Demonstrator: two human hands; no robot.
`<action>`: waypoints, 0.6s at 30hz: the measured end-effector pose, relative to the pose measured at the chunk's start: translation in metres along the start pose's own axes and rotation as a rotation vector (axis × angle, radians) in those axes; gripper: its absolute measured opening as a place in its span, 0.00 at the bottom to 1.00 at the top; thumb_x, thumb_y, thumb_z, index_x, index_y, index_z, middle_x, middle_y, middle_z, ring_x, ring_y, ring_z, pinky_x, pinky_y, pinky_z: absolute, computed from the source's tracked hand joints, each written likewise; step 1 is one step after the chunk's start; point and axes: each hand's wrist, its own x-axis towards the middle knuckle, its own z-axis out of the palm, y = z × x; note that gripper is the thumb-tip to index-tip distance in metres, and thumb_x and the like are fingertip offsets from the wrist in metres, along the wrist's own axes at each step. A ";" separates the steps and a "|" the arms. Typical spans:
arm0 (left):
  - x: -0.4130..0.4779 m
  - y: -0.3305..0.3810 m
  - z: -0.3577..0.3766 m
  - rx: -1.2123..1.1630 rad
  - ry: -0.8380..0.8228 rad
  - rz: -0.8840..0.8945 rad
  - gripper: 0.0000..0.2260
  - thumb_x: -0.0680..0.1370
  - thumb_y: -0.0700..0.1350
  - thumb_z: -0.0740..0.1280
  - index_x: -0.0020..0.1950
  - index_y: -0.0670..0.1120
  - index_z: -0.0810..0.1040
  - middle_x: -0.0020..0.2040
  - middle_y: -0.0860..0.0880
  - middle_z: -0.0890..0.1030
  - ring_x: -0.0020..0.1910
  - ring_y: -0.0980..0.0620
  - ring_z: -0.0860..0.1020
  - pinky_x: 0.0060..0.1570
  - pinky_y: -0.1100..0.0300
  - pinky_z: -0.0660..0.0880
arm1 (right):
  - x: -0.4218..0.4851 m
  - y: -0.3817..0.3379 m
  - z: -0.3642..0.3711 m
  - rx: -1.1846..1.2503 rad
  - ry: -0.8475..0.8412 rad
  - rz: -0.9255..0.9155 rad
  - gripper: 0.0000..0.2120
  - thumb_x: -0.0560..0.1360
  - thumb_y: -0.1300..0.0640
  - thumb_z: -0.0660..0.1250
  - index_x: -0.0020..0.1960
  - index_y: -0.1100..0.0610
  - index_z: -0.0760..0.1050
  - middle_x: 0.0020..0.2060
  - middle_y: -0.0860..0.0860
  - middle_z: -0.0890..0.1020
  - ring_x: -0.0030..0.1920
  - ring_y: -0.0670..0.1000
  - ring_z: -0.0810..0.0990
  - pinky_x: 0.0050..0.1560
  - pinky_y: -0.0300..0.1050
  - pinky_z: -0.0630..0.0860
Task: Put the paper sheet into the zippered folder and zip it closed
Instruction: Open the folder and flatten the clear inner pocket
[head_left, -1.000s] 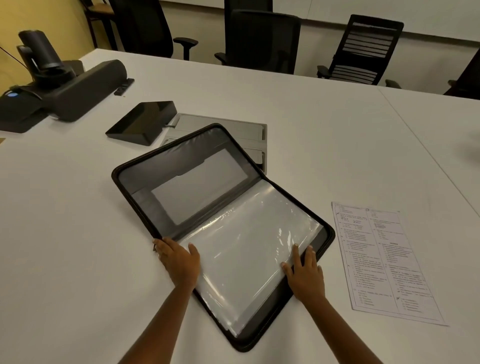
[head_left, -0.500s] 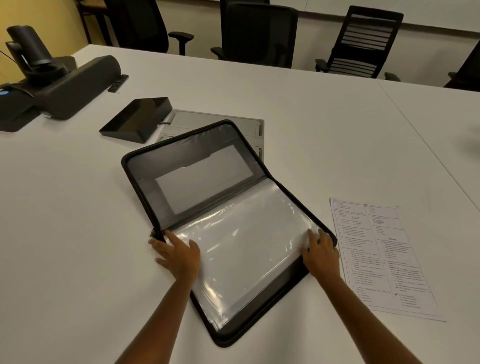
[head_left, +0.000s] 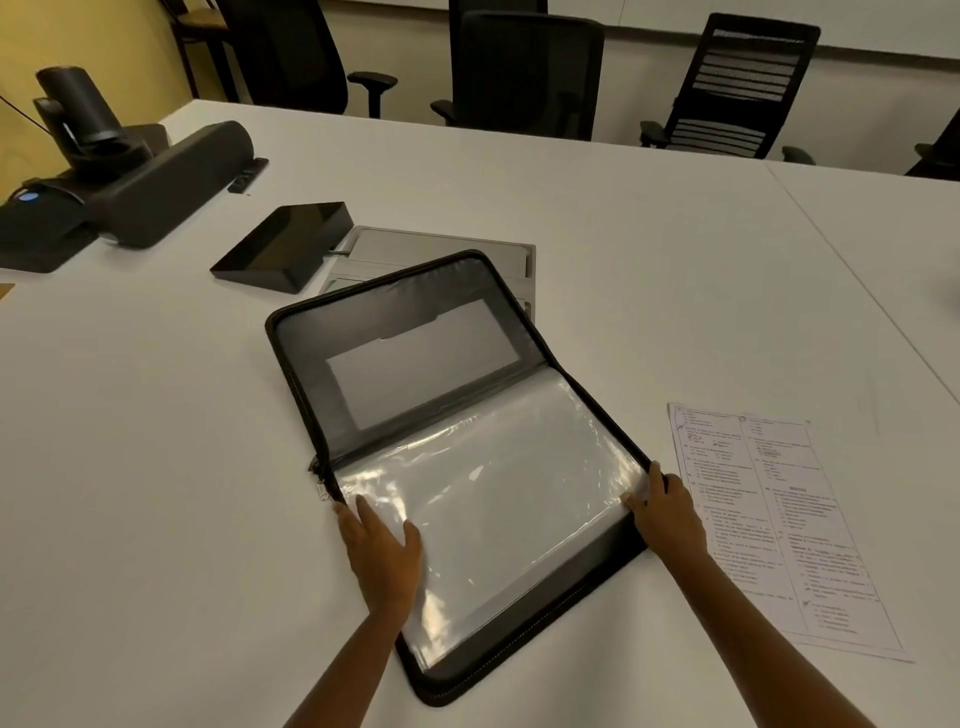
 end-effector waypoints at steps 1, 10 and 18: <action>0.004 0.002 -0.001 -0.002 -0.012 0.003 0.32 0.77 0.42 0.65 0.75 0.37 0.52 0.77 0.35 0.49 0.76 0.39 0.51 0.73 0.47 0.58 | -0.004 0.001 0.002 -0.004 0.015 0.007 0.31 0.77 0.49 0.59 0.73 0.61 0.50 0.68 0.63 0.65 0.67 0.60 0.66 0.65 0.55 0.68; 0.048 0.011 -0.012 0.067 -0.148 0.168 0.32 0.78 0.46 0.64 0.76 0.40 0.51 0.78 0.40 0.46 0.77 0.43 0.52 0.72 0.52 0.60 | -0.044 0.010 0.024 -0.029 0.137 0.077 0.29 0.79 0.50 0.55 0.73 0.63 0.50 0.68 0.64 0.65 0.68 0.62 0.66 0.67 0.58 0.67; 0.086 0.016 -0.020 0.118 -0.305 0.277 0.31 0.79 0.45 0.64 0.76 0.40 0.51 0.78 0.41 0.46 0.77 0.44 0.51 0.72 0.52 0.59 | -0.071 0.005 0.038 -0.070 0.134 0.173 0.29 0.79 0.48 0.52 0.73 0.62 0.47 0.70 0.61 0.63 0.71 0.59 0.62 0.72 0.58 0.57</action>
